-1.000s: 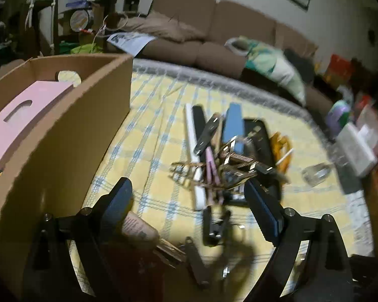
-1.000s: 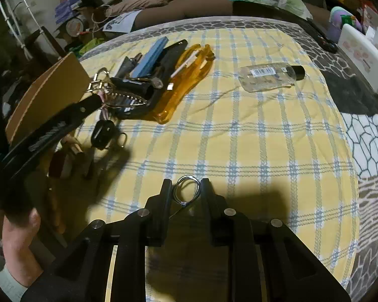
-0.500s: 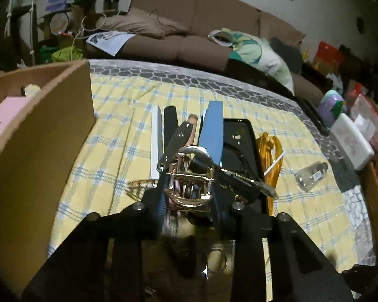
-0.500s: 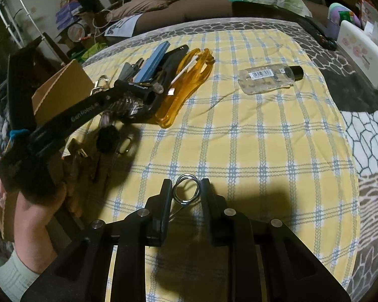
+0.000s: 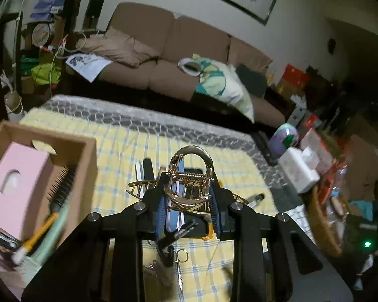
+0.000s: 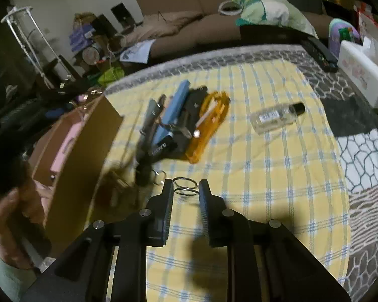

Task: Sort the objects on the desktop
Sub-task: 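Carry both items over the cardboard box and open the right tool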

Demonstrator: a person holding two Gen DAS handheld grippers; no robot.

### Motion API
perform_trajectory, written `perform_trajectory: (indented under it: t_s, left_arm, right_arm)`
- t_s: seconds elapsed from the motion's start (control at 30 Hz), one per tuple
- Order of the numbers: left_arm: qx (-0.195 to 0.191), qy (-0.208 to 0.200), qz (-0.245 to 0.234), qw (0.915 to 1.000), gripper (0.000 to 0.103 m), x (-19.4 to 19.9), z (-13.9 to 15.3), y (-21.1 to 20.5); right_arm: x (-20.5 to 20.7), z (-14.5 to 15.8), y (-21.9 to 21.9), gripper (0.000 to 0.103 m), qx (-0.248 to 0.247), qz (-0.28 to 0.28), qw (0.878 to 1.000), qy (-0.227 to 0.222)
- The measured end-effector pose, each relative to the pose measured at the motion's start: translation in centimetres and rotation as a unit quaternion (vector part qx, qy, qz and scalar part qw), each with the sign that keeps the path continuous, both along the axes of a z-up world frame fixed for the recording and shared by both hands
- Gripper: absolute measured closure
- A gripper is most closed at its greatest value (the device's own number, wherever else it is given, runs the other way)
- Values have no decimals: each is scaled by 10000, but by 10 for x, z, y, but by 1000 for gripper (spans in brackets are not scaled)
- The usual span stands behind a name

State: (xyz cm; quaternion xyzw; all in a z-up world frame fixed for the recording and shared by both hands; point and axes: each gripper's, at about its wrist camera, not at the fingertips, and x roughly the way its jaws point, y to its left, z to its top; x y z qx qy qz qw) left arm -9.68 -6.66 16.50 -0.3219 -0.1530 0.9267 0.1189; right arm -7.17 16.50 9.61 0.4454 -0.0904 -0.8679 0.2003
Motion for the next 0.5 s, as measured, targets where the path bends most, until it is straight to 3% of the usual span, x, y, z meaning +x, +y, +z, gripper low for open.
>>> perform_trajectory:
  t_s: [0.2,0.4,0.5]
  left_arm:
    - [169,170,-69,9997,76,19,42,-23]
    - [196,217,-55,9996,76,38,64,-45]
    - [398,97,-83,9991,76,46,66,-57]
  right_arm:
    - [6,28,-3,84,-211,21,9994,255]
    - [13,53,-6,84,-591,44,9974,415]
    - [15,68,-14,84,-782,99,9955,524]
